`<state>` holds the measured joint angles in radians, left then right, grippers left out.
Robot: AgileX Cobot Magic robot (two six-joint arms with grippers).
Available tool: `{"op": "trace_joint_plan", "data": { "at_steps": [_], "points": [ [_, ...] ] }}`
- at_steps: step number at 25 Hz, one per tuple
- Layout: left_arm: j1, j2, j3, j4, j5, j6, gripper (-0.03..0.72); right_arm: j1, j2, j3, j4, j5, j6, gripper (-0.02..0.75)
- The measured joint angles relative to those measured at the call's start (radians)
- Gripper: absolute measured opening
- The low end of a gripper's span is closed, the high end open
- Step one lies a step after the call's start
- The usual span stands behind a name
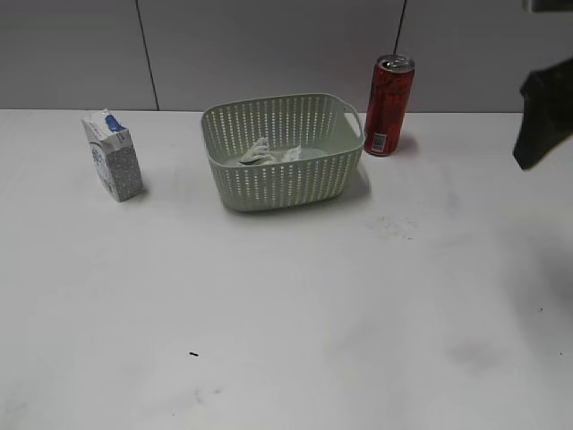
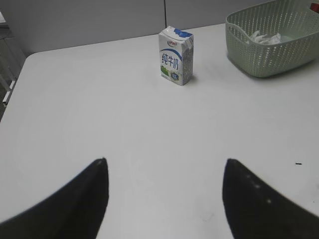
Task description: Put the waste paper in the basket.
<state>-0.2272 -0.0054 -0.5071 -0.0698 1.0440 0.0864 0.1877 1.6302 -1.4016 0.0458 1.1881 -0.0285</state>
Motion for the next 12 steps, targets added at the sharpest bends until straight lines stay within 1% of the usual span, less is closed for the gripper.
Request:
{"op": "trace_joint_plan", "data": {
  "at_steps": [7, 12],
  "points": [
    [0.000, 0.000, 0.000, 0.000, 0.000, 0.000, 0.521, 0.001, -0.372, 0.506, -0.001, -0.189, 0.000, 0.593],
    [0.000, 0.000, 0.000, 0.000, 0.000, 0.000, 0.519, 0.001, -0.610, 0.769, 0.001, -0.270, -0.001, 0.592]
  ]
}}
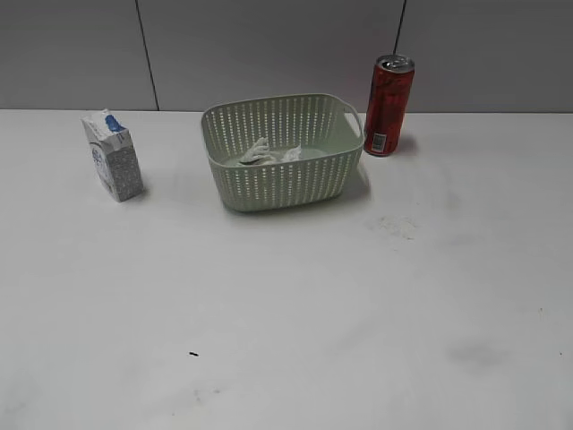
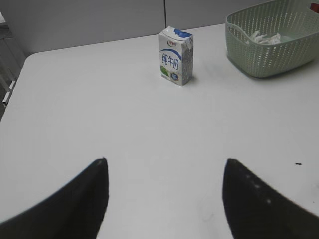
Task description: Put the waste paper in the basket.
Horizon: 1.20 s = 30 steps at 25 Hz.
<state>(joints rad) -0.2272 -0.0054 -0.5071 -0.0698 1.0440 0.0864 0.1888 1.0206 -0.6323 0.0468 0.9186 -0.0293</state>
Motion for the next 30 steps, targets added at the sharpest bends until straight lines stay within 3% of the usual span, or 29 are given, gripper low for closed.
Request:
{"op": "trace_joint_plan", "data": {
  "at_steps": [7, 21, 30],
  "points": [
    [0.000, 0.000, 0.000, 0.000, 0.000, 0.000, 0.519, 0.000, -0.335, 0.193, 0.000, 0.014, -0.001, 0.592],
    [0.000, 0.000, 0.000, 0.015, -0.001, 0.008, 0.509, 0.000, -0.992, 0.206, 0.000, 0.021, -0.002, 0.592],
    [0.053, 0.000, 0.000, 0.013, -0.002, 0.008, 0.508, -0.065, -1.025, 0.205, 0.063, 0.027, -0.002, 0.592]
  ]
}}
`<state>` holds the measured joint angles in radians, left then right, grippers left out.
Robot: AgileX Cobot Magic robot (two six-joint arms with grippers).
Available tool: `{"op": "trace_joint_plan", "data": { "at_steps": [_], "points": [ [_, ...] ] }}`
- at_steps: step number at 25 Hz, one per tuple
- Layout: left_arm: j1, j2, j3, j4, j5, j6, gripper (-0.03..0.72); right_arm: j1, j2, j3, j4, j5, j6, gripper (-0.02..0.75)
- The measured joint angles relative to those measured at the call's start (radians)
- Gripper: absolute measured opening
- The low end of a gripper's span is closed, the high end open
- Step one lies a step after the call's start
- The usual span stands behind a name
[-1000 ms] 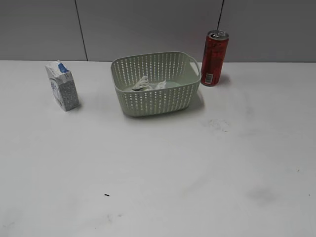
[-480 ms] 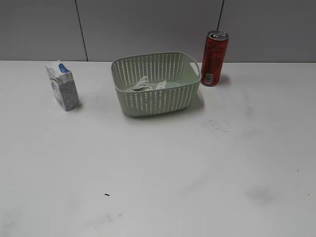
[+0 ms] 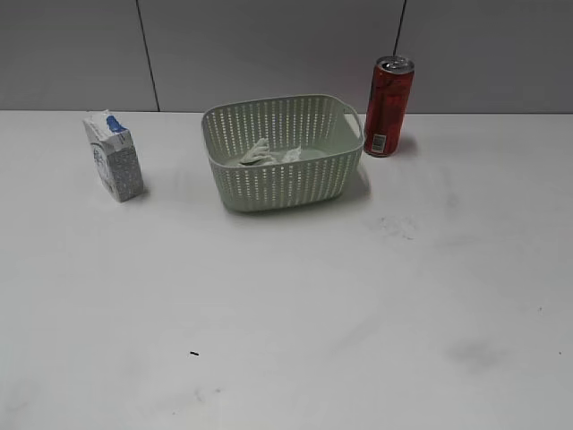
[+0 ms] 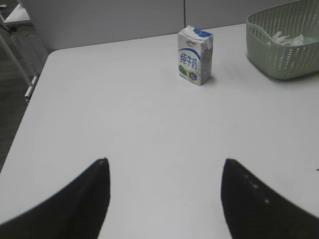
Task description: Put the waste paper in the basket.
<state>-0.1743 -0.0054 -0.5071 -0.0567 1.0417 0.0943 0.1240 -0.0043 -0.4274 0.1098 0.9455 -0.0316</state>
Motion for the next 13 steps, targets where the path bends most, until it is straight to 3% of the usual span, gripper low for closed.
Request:
{"op": "trace_joint_plan", "data": {
  "at_steps": [9, 13],
  "points": [
    [0.120, 0.000, 0.000, 0.000, 0.000, 0.001, 0.508, -0.012, 0.000, 0.000, 0.005, 0.000, 0.000, 0.592],
    [0.135, 0.000, 0.000, -0.001, 0.000, 0.001, 0.508, -0.012, 0.000, 0.000, 0.006, 0.000, 0.000, 0.592]
  ]
}}
